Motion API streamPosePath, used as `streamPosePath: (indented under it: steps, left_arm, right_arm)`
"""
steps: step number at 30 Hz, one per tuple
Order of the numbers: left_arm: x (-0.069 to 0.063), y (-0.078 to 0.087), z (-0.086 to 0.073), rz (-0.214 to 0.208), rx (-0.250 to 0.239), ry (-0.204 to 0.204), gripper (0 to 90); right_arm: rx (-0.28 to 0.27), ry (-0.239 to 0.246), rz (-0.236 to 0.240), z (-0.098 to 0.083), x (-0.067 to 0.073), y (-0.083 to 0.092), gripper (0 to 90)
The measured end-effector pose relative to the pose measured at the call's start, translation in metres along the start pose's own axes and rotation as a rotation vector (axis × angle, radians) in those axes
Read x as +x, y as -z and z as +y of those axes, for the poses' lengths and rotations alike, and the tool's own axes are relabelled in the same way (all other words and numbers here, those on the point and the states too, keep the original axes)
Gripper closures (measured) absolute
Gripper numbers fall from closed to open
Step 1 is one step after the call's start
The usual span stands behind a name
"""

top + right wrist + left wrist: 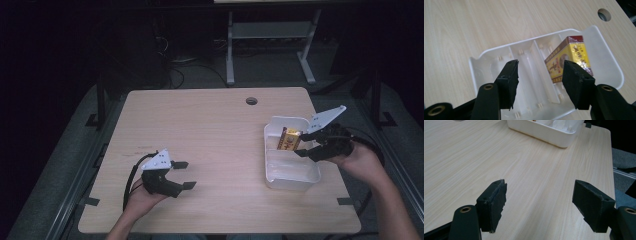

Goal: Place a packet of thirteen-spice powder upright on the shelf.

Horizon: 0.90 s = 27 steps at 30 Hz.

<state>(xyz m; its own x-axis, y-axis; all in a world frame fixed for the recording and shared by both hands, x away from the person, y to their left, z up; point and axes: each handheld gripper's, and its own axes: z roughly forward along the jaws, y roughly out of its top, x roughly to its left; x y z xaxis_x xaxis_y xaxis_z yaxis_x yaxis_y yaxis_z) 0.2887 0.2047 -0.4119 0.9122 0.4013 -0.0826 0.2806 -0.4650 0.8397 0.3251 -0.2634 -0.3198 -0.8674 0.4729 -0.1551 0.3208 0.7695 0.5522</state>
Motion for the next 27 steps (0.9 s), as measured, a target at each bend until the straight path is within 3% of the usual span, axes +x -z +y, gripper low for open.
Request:
streamPosePath:
  steps: [13, 18, 27]
  left_arm:
    - [0.0, 0.0, 0.0, 0.003, -0.001, 0.002, 26.2]
    - [0.0, 0.0, 0.0, 0.004, 0.0, 0.001, 26.0]
    - [0.0, 0.0, 0.0, 0.004, 0.002, 0.0, 25.8]
  right_arm:
    - [-0.016, 0.01, 0.031, -0.017, 0.031, -0.005, 43.9]
    - [-0.024, 0.018, 0.021, -0.021, 0.044, -0.005, 43.6]
    - [-0.072, 0.012, 0.041, -0.03, 0.065, -0.005, 43.5]
